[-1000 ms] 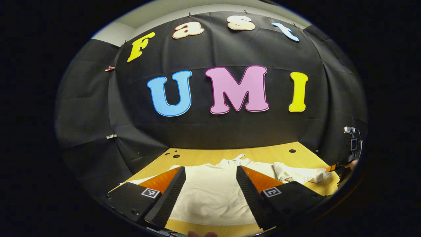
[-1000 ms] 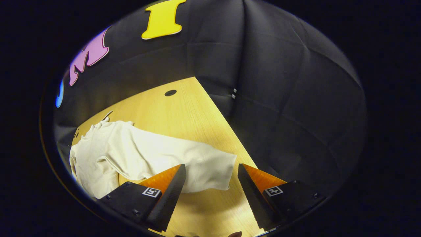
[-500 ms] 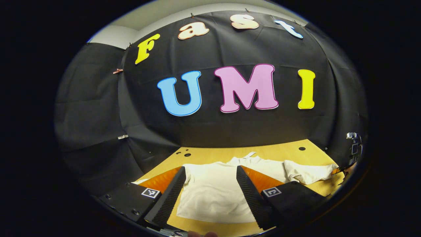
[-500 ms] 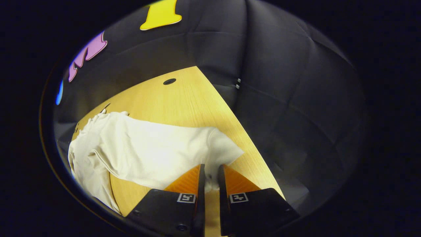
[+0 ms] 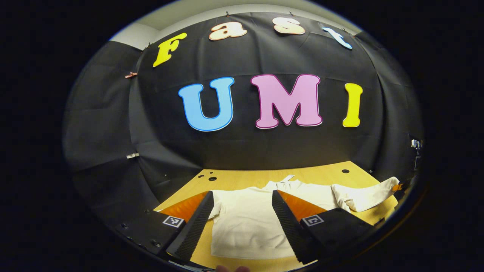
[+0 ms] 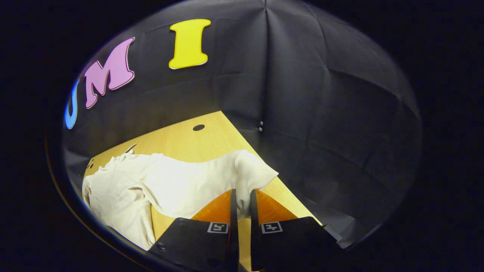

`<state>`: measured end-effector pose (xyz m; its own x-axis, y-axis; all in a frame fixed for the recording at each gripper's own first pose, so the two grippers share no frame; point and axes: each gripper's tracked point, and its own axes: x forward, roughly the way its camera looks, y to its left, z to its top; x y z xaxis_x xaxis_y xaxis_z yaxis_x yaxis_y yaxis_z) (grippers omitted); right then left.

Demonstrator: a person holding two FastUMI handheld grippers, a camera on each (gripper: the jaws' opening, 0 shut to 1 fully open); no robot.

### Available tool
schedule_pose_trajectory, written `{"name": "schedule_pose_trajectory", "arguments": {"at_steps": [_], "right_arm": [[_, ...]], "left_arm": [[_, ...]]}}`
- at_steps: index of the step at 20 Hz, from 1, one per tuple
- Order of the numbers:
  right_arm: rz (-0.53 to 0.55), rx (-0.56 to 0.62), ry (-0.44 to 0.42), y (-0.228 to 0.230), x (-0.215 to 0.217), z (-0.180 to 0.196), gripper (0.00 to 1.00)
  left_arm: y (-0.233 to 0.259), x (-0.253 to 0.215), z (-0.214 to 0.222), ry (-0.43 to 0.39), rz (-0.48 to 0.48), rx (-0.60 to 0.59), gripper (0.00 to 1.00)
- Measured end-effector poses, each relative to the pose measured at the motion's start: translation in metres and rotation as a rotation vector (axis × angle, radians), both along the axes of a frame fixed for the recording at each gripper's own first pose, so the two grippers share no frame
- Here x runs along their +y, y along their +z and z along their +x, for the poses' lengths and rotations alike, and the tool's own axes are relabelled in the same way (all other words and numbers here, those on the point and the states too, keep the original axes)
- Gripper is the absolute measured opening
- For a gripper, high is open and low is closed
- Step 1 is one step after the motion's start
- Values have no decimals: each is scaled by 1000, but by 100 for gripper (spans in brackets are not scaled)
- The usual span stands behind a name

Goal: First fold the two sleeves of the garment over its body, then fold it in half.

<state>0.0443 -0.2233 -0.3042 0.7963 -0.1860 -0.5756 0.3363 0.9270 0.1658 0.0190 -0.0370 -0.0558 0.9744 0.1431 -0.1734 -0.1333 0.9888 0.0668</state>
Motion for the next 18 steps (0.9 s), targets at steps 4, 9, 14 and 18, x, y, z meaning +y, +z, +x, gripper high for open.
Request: {"name": "schedule_pose_trajectory", "arguments": {"at_steps": [4, 9, 14, 18], "right_arm": [[-65, -70, -30, 50, 39, -25, 16], [-82, -150, 2, 102, 116, -32, 16], [-64, -243, 87, 152, 208, -8, 16], [-63, -303, 180, 181, 284, 18, 16]], "left_arm": [[-3, 33, 16, -66, -9, -7, 98], [-17, 78, 26, -109, -38, -2, 97], [-32, 129, 31, -103, -64, 15, 98], [-45, 172, 34, -80, -89, 39, 98]]}}
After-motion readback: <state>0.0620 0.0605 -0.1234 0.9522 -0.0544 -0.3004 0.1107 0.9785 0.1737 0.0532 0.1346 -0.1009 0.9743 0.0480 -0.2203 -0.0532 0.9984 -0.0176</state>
